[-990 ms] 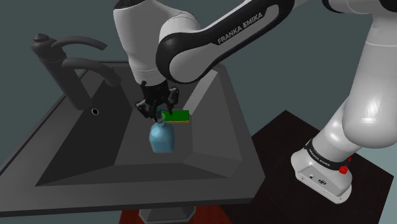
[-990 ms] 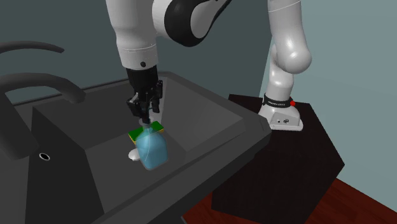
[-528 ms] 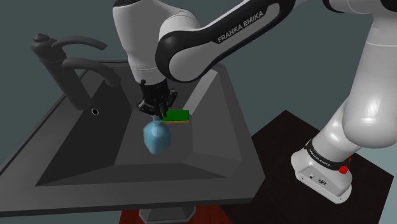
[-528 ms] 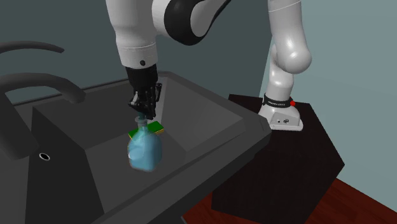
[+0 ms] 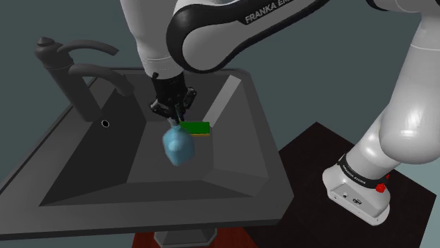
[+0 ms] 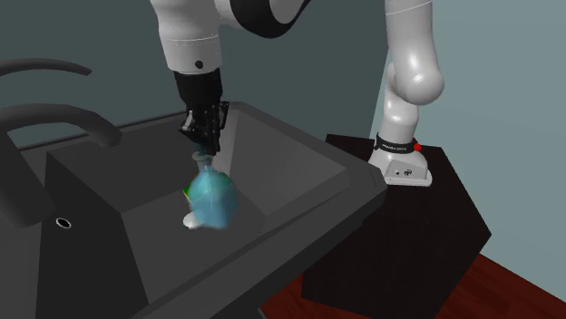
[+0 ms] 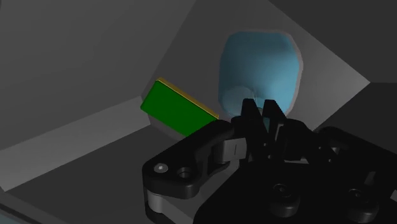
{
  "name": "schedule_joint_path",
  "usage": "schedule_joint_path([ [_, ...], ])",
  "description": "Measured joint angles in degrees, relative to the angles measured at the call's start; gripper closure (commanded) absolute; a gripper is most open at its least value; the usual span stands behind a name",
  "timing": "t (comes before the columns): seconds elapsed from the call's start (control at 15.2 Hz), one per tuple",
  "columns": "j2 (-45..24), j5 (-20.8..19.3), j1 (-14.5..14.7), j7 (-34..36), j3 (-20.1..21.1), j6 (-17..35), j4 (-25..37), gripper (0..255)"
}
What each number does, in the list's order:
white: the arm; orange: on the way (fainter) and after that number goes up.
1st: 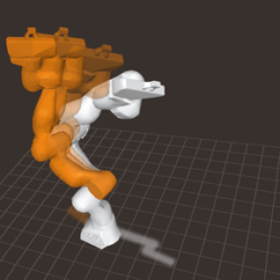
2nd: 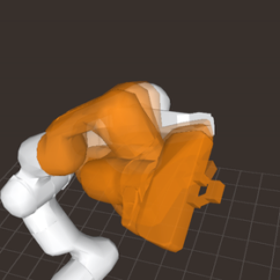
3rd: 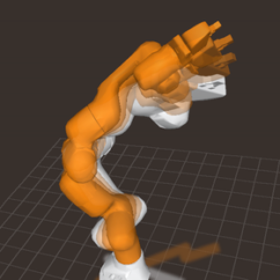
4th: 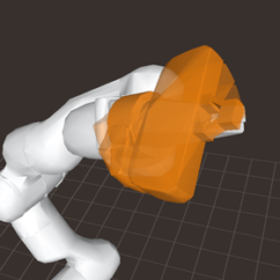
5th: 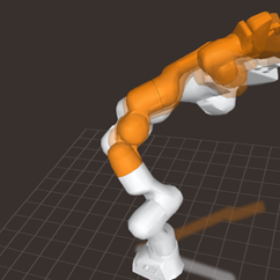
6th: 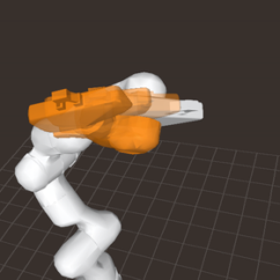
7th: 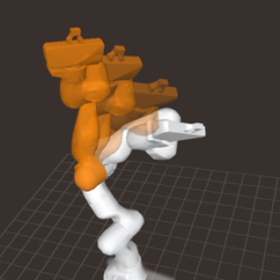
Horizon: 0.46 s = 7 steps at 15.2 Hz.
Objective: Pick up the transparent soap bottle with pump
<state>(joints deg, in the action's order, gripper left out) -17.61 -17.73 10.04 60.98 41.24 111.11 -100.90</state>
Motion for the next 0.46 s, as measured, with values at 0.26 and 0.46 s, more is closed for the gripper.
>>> schedule_joint_path([
  [0.26, 0.7, 0.8, 0.0, -0.6, 0.3, -2.8, 2.3, 255],
  [0.46, 1.2, 1.3, 0.0, -1.1, 0.5, -4.7, 3.8, 255],
])
